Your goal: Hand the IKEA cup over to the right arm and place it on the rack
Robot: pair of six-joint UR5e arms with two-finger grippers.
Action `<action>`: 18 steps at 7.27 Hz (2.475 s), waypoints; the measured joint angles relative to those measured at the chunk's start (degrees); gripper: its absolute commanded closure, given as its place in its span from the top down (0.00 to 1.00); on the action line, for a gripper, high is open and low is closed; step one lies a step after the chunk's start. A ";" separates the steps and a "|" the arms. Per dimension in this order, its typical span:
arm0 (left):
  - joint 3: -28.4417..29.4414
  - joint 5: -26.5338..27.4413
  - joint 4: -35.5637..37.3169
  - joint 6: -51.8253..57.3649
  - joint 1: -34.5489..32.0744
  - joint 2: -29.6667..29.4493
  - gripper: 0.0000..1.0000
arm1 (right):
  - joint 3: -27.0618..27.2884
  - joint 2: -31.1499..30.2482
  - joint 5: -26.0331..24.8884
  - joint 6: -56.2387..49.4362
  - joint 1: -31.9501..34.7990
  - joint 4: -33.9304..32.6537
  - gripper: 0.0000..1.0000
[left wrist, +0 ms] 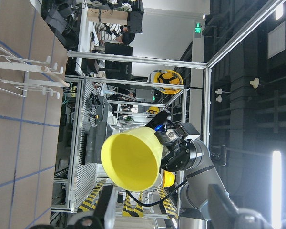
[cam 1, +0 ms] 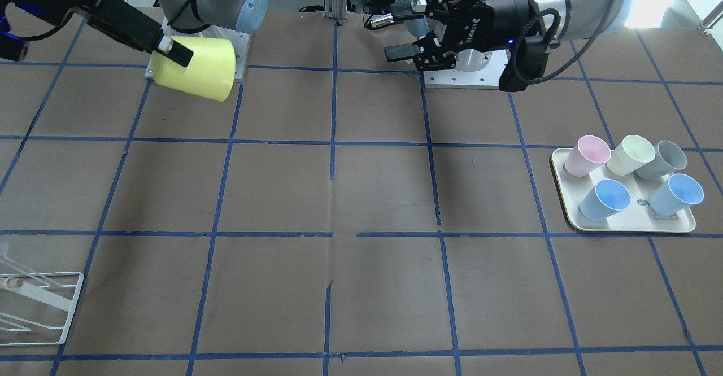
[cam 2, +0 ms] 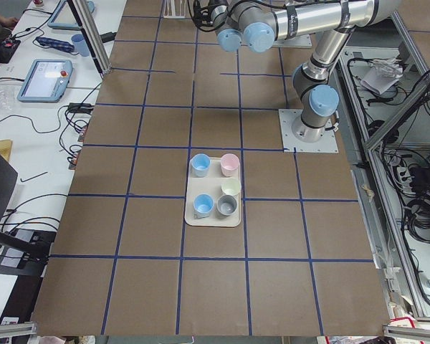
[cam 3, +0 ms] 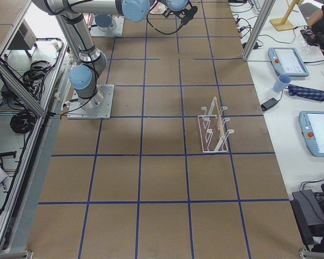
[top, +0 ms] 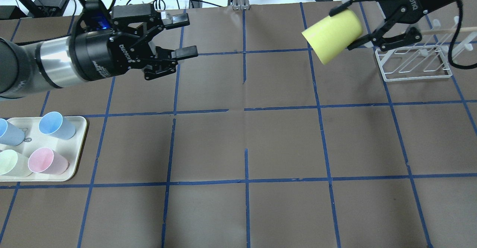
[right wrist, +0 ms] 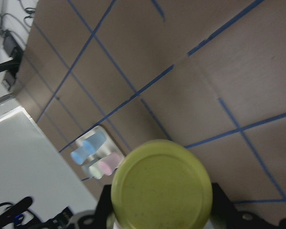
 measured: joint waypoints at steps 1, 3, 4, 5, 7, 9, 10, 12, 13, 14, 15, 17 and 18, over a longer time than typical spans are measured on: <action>0.57 4.82 3.31 -2.01 2.25 -1.04 0.75 | 0.01 0.16 -8.81 -4.55 -0.06 -3.21 0.24; 0.74 14.87 19.03 -14.34 3.47 -2.69 0.82 | 0.45 1.45 -25.39 -13.51 -0.22 -10.15 0.06; 0.51 23.64 31.84 -25.42 3.44 -3.22 0.84 | 0.59 3.16 -31.52 -15.54 -0.61 -14.16 0.05; 0.30 32.64 42.71 -33.90 2.91 -3.96 0.87 | 0.63 5.22 -35.95 -17.58 -1.62 -18.65 0.04; 1.10 53.96 57.24 -40.72 -2.15 -6.22 0.92 | 0.66 9.31 -40.61 -19.86 -4.56 -26.77 0.03; 4.39 74.40 63.68 -46.76 -11.83 -7.98 1.00 | 0.69 13.57 -41.46 -22.48 -5.91 -34.32 0.00; 6.80 80.84 63.10 -49.87 -15.60 -7.66 1.00 | 0.75 15.13 -41.32 -23.66 -6.15 -36.94 0.01; 9.29 85.35 59.60 -53.92 -18.18 -6.34 1.00 | 0.94 17.37 -40.25 -24.78 -6.31 -40.38 0.00; 8.28 85.21 60.48 -54.94 -18.03 -6.18 1.00 | 1.35 18.38 -39.90 -25.00 -6.33 -42.14 0.00; 7.44 84.26 62.10 -55.22 -17.52 -5.91 1.00 | 1.76 19.36 -39.70 -25.05 -6.33 -44.32 0.00; 7.25 83.55 62.07 -54.77 -16.86 -5.73 1.00 | 1.96 20.24 -39.01 -25.11 -6.30 -45.95 0.01; 8.23 83.00 58.93 -50.96 -15.34 -5.28 1.00 | 2.08 21.40 -37.27 -25.26 -6.27 -47.77 0.02; 8.53 82.77 57.42 -49.64 -14.87 -4.99 1.00 | 2.12 21.69 -37.06 -25.31 -6.26 -48.25 0.11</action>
